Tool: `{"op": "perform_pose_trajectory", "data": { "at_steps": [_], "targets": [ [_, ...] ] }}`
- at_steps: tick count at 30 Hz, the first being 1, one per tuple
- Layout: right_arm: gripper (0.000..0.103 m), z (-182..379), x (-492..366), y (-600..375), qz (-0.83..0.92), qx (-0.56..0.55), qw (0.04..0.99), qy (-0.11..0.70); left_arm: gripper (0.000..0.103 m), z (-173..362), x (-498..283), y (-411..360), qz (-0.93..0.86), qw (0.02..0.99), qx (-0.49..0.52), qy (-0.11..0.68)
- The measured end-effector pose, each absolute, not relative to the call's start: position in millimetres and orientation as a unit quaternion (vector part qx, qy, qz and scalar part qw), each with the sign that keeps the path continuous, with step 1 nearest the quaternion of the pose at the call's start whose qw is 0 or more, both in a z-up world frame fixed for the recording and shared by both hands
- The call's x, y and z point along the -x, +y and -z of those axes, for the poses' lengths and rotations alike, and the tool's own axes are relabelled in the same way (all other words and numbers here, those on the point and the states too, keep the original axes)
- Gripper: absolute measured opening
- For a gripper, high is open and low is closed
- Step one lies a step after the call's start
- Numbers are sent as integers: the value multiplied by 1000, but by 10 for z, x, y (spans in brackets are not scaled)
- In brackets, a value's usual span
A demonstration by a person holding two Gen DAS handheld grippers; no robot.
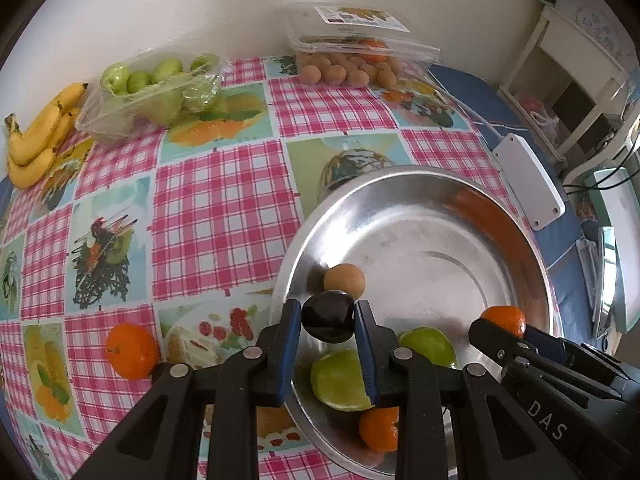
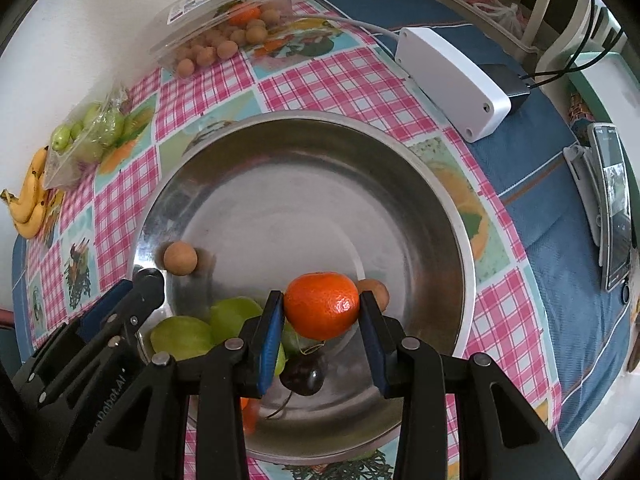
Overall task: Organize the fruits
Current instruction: 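Lower the held cherry and tangerine into the steel bowl with both tools, then open the left tool to drop the cherry while the right tool releases the tangerine, then withdraw both open tools from the bowl toward the loose tangerine and cherry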
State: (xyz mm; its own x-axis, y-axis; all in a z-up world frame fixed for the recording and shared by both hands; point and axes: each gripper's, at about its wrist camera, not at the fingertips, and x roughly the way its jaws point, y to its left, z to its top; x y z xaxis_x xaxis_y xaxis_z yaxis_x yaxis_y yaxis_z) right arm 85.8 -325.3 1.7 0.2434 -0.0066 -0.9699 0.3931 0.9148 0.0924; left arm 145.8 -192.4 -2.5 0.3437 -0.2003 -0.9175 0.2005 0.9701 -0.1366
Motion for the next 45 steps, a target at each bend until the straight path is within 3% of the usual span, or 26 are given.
{"op": "perform_pose_trajectory", "data": {
  "at_steps": [14, 22, 28, 31, 35, 41, 45],
  "targets": [
    [43, 13, -925, -3184, 121, -146, 769, 610, 30, 49, -1466, -1921, 123, 814, 2, 568],
    [46, -86, -933, -3143, 128, -134, 774, 605, 36, -36, -1460, -1894, 120, 819, 8, 561],
    [49, -165, -917, -3145, 139, -135, 776, 600, 55, -134, -1466, -1820, 112, 825, 21, 554],
    [50, -168, -908, -3169, 148, -132, 774, 601, 75, -146, -1487, -1759, 99, 828, 29, 551],
    [71, -117, -883, -3224, 159, -136, 766, 607, 80, -123, -1526, -1647, 84, 824, 42, 559],
    [75, -92, -907, -3161, 157, -126, 767, 609, 84, -120, -1545, -1574, 69, 822, 44, 563],
    [77, -101, -906, -3163, 156, -131, 767, 608, 92, -137, -1550, -1533, 70, 824, 53, 560]
  ]
}}
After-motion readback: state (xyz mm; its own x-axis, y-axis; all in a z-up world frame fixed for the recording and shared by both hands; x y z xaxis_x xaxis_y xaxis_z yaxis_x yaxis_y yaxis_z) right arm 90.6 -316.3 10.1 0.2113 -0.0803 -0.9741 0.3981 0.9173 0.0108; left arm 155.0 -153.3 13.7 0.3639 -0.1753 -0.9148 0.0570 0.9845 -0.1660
